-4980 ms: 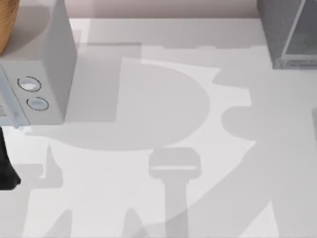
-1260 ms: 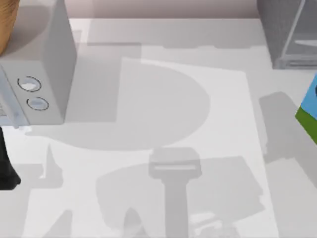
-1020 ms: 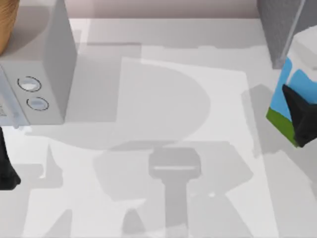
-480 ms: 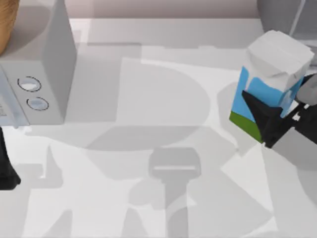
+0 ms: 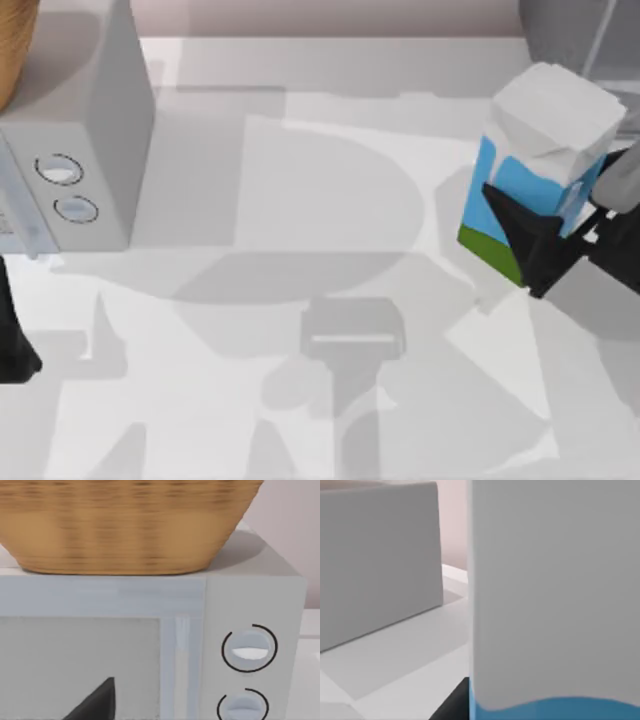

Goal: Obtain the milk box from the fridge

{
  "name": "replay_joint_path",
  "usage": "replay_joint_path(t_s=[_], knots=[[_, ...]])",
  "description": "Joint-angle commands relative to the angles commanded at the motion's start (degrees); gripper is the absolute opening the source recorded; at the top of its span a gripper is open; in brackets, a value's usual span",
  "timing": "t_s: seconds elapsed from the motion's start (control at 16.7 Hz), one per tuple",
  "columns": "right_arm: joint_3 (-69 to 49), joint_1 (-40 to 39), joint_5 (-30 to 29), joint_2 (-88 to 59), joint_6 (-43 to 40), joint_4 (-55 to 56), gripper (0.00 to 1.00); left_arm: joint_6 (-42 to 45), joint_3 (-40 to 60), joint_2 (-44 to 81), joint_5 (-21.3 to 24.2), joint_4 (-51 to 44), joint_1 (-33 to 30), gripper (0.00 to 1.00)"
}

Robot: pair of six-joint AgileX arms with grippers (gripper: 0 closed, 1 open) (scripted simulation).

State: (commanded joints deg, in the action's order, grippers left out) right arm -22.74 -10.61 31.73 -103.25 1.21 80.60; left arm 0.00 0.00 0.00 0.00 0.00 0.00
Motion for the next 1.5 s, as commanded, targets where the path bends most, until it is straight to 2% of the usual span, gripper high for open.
replay_joint_path(t_s=[0.48,0.78,1.5], knots=[[-9.11,-5.02,-4.88,-14.19,-0.13,5.04,0.0,0.0,0.0,0.0,0.0,0.0,0.0,1.0],[-10.27,-5.63,-5.46,-15.71,-0.17,5.69,0.0,0.0,0.0,0.0,0.0,0.0,0.0,1.0],[-10.27,-5.63,-5.46,-15.71,-0.17,5.69,0.9,0.0,0.0,0.0,0.0,0.0,0.0,1.0]])
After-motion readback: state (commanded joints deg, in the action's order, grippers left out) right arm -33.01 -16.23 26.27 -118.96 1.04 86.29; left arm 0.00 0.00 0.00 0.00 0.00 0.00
